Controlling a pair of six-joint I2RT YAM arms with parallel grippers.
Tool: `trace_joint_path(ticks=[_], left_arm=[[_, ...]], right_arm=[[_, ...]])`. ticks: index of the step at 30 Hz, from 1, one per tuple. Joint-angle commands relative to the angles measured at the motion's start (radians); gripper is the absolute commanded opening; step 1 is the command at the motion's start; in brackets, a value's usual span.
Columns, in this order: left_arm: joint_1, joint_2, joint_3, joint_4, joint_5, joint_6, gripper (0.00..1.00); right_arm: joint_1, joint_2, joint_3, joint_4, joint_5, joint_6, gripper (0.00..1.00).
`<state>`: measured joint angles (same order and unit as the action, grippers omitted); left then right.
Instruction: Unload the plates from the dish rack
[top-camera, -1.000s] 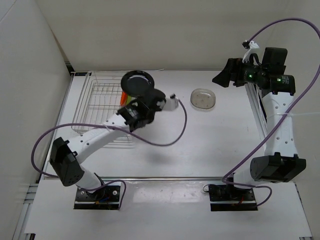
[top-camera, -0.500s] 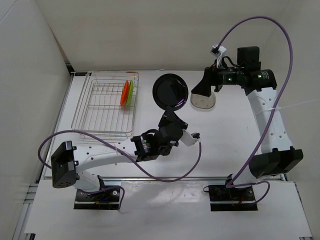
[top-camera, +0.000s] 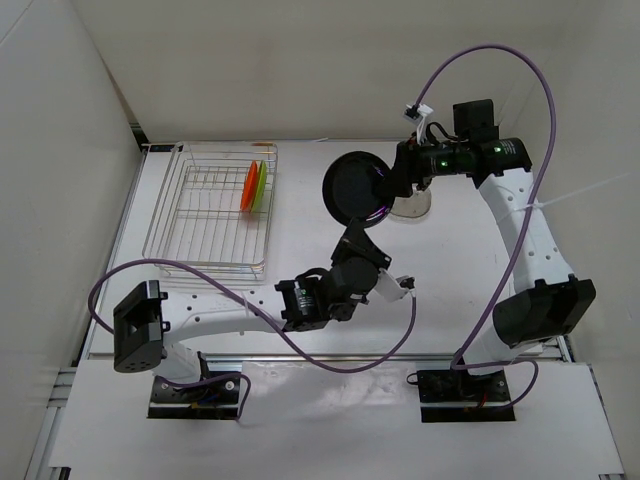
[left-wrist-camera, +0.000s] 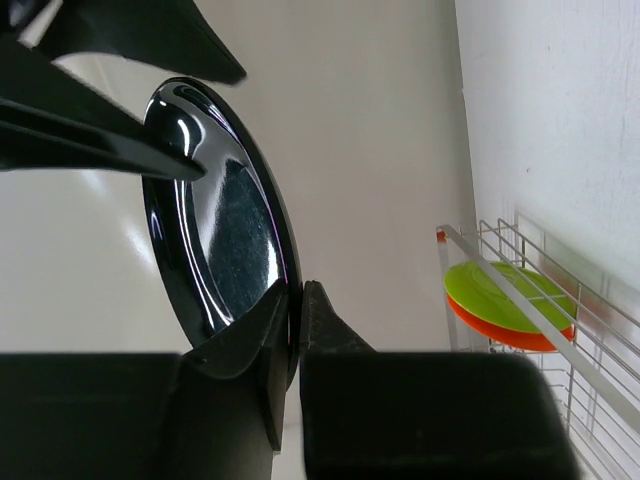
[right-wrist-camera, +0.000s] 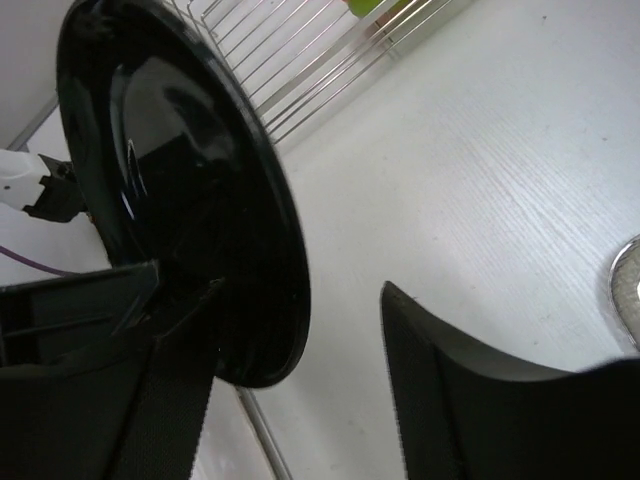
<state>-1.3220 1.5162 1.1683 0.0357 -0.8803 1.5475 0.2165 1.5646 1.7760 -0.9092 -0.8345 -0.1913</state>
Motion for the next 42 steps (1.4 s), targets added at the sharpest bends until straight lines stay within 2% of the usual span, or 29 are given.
trace_joint_path(ticks=[1, 4, 16, 19, 20, 22, 23, 27, 29, 30, 32, 33, 35, 36, 39, 42], left_arm=[[-0.011, -0.013, 0.045, 0.059, -0.023, 0.011, 0.11], [-0.011, -0.004, 0.045, 0.059, -0.023, 0.011, 0.11], [-0.011, 0.006, 0.076, -0.153, -0.023, -0.139, 0.11], [-0.011, 0.015, 0.088, -0.178, -0.023, -0.161, 0.11], [-0.011, 0.015, 0.088, -0.178, -0.023, -0.161, 0.11], [-0.011, 0.015, 0.088, -0.178, -0.023, -0.170, 0.11], [-0.011, 0.015, 0.088, -0.189, -0.023, -0.170, 0.11], [-0.002, 0.024, 0.115, -0.229, -0.023, -0.202, 0.11], [0.010, 0.033, 0.134, -0.267, -0.023, -0.228, 0.30], [0.023, 0.033, 0.145, -0.286, -0.023, -0.256, 0.47], [0.033, 0.042, 0.177, -0.359, -0.014, -0.292, 0.59], [0.033, 0.042, 0.189, -0.394, 0.000, -0.314, 0.74], [0.053, 0.042, 0.240, -0.480, 0.015, -0.398, 0.96], [0.053, 0.051, 0.261, -0.602, 0.038, -0.430, 1.00], [0.096, 0.061, 0.356, -0.874, 0.119, -0.585, 1.00], [0.183, 0.015, 0.349, -0.925, 0.156, -0.670, 1.00]], right_arm=[[0.017, 0.008, 0.020, 0.043, -0.017, 0.010, 0.64], [0.017, 0.018, 0.029, 0.053, -0.017, 0.021, 0.46], [0.017, 0.018, 0.039, 0.075, 0.003, 0.050, 0.34], [0.017, 0.009, 0.039, 0.075, 0.012, 0.059, 0.22], [0.017, 0.009, 0.039, 0.084, 0.012, 0.059, 0.15], [0.017, 0.009, 0.039, 0.084, 0.012, 0.068, 0.09], [0.017, 0.009, 0.039, 0.084, 0.012, 0.069, 0.02], [0.017, 0.009, 0.028, 0.102, 0.023, 0.082, 0.00], [0.017, 0.009, 0.028, 0.112, 0.038, 0.108, 0.00], [0.017, 0.021, 0.028, 0.124, 0.054, 0.118, 0.00], [0.017, 0.043, 0.028, 0.147, 0.077, 0.153, 0.00], [0.006, 0.043, 0.028, 0.176, 0.077, 0.171, 0.00], [-0.003, 0.066, 0.010, 0.231, 0.145, 0.249, 0.00], [-0.020, 0.066, -0.001, 0.266, 0.176, 0.277, 0.00], [-0.046, 0.127, -0.021, 0.389, 0.315, 0.365, 0.00], [-0.046, 0.254, 0.075, 0.369, 0.374, 0.377, 0.00]])
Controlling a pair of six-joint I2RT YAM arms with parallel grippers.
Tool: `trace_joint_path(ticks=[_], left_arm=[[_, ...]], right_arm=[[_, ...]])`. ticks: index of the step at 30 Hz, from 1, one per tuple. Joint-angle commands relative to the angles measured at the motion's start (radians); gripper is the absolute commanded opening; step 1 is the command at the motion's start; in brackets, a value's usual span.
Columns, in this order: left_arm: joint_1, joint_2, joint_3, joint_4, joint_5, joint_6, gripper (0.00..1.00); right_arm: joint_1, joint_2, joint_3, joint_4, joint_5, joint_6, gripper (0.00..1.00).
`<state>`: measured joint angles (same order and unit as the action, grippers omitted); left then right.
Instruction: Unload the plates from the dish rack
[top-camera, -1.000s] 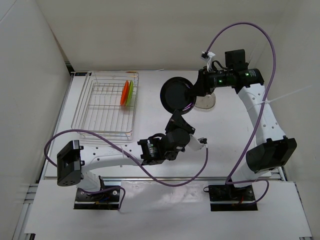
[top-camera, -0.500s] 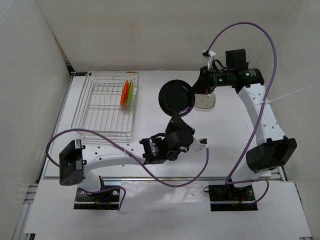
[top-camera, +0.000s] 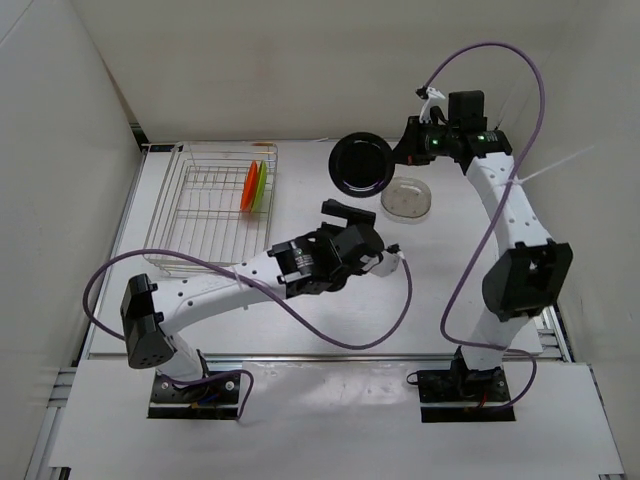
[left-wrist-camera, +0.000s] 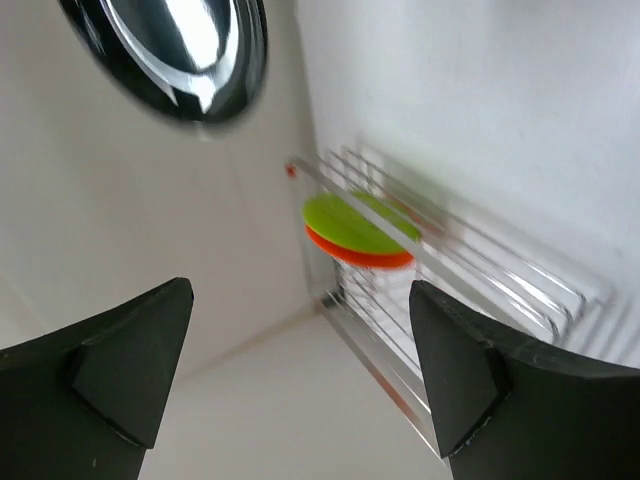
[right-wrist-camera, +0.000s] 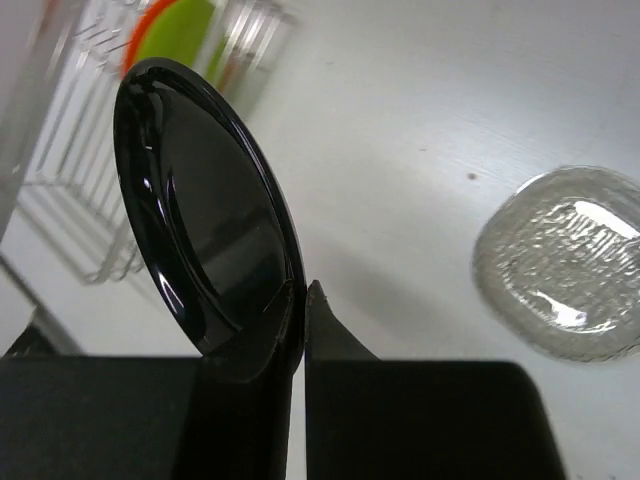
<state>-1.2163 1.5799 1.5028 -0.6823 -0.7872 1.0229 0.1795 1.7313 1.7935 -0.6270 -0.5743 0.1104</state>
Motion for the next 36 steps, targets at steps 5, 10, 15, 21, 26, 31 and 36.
trace_joint_path(ticks=[5, 10, 15, 21, 26, 31, 36], left_arm=[[0.309, -0.118, -0.001, -0.183, 0.123, -0.184, 1.00], [0.585, -0.042, 0.158, -0.273, 0.146, -0.372, 1.00], [0.745, -0.009, 0.279, -0.330, 0.279, -0.610, 1.00], [0.850, -0.046, 0.266, -0.312, 0.525, -0.736, 1.00], [0.862, -0.064, 0.266, -0.312, 0.649, -0.765, 1.00], [0.862, -0.073, 0.266, -0.312, 0.692, -0.787, 1.00], [0.862, -0.083, 0.289, -0.332, 0.736, -0.787, 1.00]], right_arm=[[0.011, 0.263, 0.112, 0.076, 0.136, 0.075, 0.00], [0.040, 0.399, 0.168, 0.076, 0.125, 0.106, 0.00], [0.061, 0.499, 0.269, 0.066, 0.114, 0.124, 0.00], [0.083, 0.571, 0.325, 0.084, 0.105, 0.144, 0.00], [0.106, 0.634, 0.359, 0.084, 0.140, 0.153, 0.00], [0.115, 0.663, 0.391, 0.084, 0.165, 0.173, 0.00], [0.115, 0.683, 0.391, 0.093, 0.188, 0.182, 0.01]])
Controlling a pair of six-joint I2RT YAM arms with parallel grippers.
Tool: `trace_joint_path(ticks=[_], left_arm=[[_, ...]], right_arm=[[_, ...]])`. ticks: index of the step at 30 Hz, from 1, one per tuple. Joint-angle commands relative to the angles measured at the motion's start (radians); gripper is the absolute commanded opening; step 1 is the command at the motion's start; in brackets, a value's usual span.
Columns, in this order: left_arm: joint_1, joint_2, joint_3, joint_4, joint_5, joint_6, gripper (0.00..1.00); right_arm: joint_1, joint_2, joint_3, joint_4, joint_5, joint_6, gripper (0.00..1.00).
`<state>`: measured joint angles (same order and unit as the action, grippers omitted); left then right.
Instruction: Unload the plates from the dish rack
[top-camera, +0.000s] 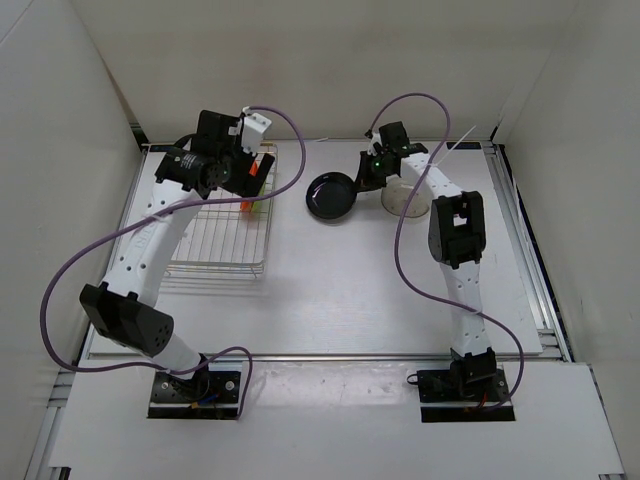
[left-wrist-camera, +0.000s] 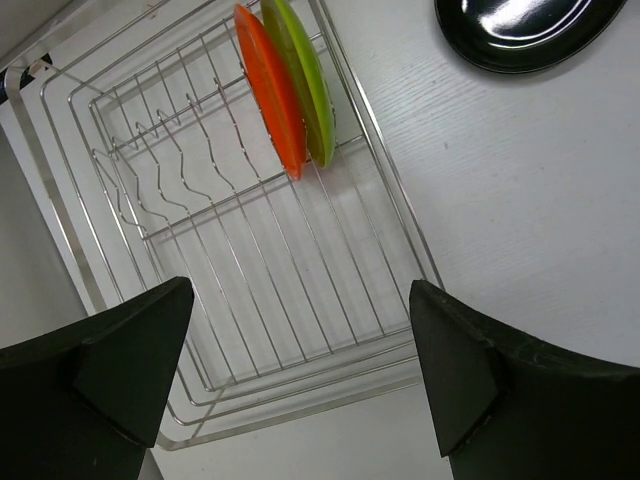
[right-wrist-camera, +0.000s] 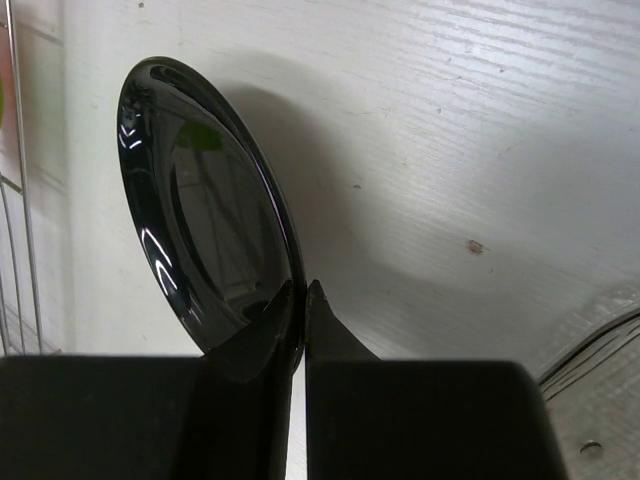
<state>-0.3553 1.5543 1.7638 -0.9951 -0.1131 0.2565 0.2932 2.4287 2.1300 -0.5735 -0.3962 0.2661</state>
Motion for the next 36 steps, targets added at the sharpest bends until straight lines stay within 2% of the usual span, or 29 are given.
trace_joint_path(ticks=[1, 5, 10, 16, 18, 20, 23, 27, 29, 30, 32, 34, 36], left_arm=[[0.001, -0.057, 0.040, -0.019, 0.062, -0.020, 1.00], [0.001, -0.066, 0.051, -0.028, 0.082, -0.040, 1.00], [0.001, -0.075, 0.051, -0.028, 0.082, -0.040, 1.00], [0.001, -0.085, 0.026, 0.010, 0.030, -0.077, 1.00], [0.001, -0.085, 0.002, 0.023, 0.030, -0.089, 1.00], [0.001, -0.074, -0.009, 0.032, 0.030, -0.099, 1.00], [0.001, -0.065, -0.041, 0.062, 0.030, -0.108, 1.00], [0.001, -0.047, -0.064, 0.104, 0.041, -0.129, 1.00], [0.021, -0.036, -0.073, 0.133, 0.078, -0.149, 1.00], [0.021, -0.036, -0.084, 0.160, 0.101, -0.164, 1.00], [0.067, -0.023, -0.093, 0.183, 0.144, -0.174, 1.00], [0.096, 0.003, -0.104, 0.211, 0.211, -0.200, 1.00], [0.137, 0.026, -0.104, 0.242, 0.272, -0.211, 1.00]], right_arm=[[0.001, -0.014, 0.054, 0.040, 0.020, 0.027, 0.02], [0.001, -0.005, 0.054, 0.040, 0.030, 0.027, 0.04], [0.001, 0.015, 0.045, 0.040, 0.039, 0.027, 0.12], [0.010, 0.024, 0.045, 0.040, 0.039, 0.018, 0.16], [0.011, 0.024, 0.045, 0.040, 0.039, 0.018, 0.27], [0.011, 0.024, 0.036, 0.040, 0.039, 0.009, 0.32], [0.011, 0.024, 0.027, 0.031, 0.039, -0.001, 0.44], [0.011, -0.016, 0.016, 0.021, 0.049, -0.025, 0.47], [0.001, -0.062, 0.004, 0.009, 0.059, -0.036, 0.52], [0.001, -0.103, -0.008, 0.000, 0.059, -0.036, 0.60], [-0.008, -0.178, -0.024, 0.000, 0.059, -0.047, 0.62], [-0.018, -0.233, -0.051, -0.012, 0.049, -0.056, 0.67], [-0.019, -0.308, -0.071, -0.023, 0.040, -0.094, 0.67]])
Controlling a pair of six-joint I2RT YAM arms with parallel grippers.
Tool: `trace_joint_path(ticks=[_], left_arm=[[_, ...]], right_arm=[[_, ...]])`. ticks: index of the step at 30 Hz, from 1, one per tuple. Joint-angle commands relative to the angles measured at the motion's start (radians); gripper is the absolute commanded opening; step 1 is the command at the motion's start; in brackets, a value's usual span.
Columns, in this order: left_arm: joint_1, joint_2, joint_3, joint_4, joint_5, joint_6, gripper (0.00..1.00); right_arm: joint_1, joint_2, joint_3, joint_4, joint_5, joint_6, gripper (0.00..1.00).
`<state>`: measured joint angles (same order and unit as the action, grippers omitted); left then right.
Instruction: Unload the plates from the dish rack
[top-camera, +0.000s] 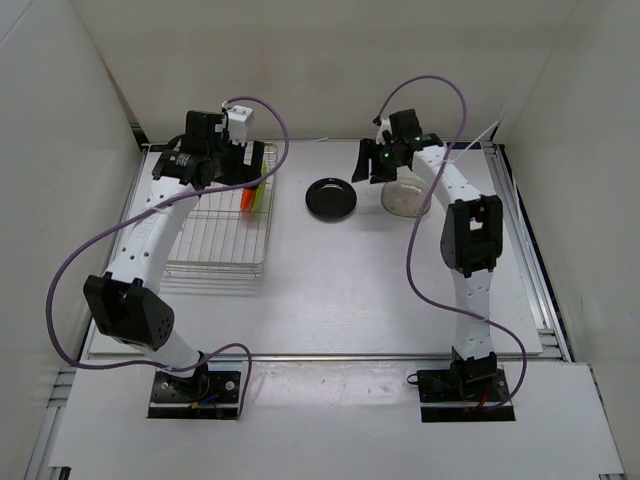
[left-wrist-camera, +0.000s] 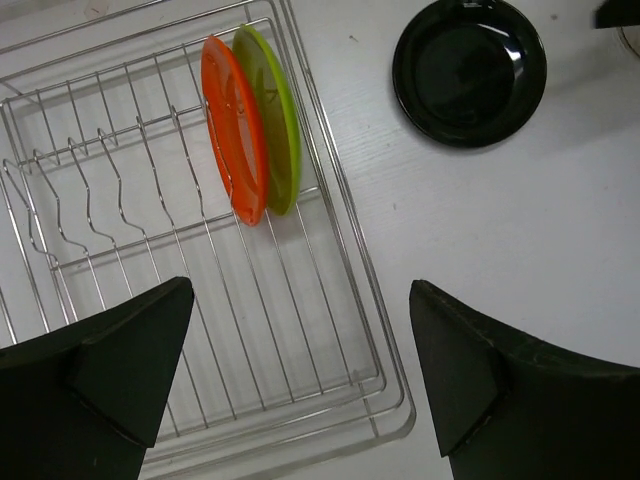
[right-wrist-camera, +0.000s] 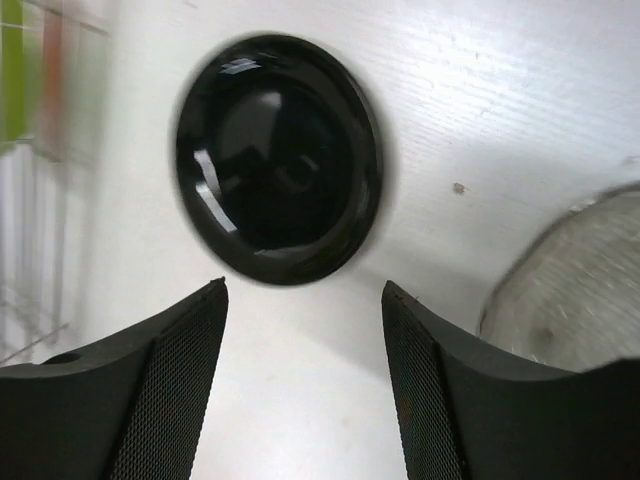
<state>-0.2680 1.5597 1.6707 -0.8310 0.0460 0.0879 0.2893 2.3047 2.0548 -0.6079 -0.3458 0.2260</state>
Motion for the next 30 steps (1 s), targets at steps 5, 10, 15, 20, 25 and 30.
trace_joint_path(ticks=[5, 10, 15, 20, 25, 30], left_arm=[[0.114, 0.128, 0.024, 0.130, 0.187, -0.054, 1.00], [0.151, 0.270, 0.113, 0.142, 0.264, -0.063, 0.99], [0.170, 0.330, 0.146, 0.179, 0.264, -0.073, 0.96], [0.191, 0.350, 0.146, 0.205, 0.273, -0.082, 0.95], [0.191, 0.369, 0.127, 0.216, 0.255, -0.082, 0.94], [0.191, 0.369, 0.106, 0.237, 0.216, -0.091, 0.92]], right_arm=[[-0.015, -0.315, -0.030, -0.090, -0.062, -0.170, 0.67], [-0.006, -0.434, -0.108, -0.153, -0.148, -0.267, 0.67], [0.043, -0.524, -0.179, -0.153, -0.110, -0.307, 0.67], [0.053, -0.538, -0.200, -0.153, -0.099, -0.318, 0.67], [0.053, -0.538, -0.200, -0.162, -0.110, -0.318, 0.67], [0.053, -0.538, -0.200, -0.162, -0.119, -0.309, 0.66]])
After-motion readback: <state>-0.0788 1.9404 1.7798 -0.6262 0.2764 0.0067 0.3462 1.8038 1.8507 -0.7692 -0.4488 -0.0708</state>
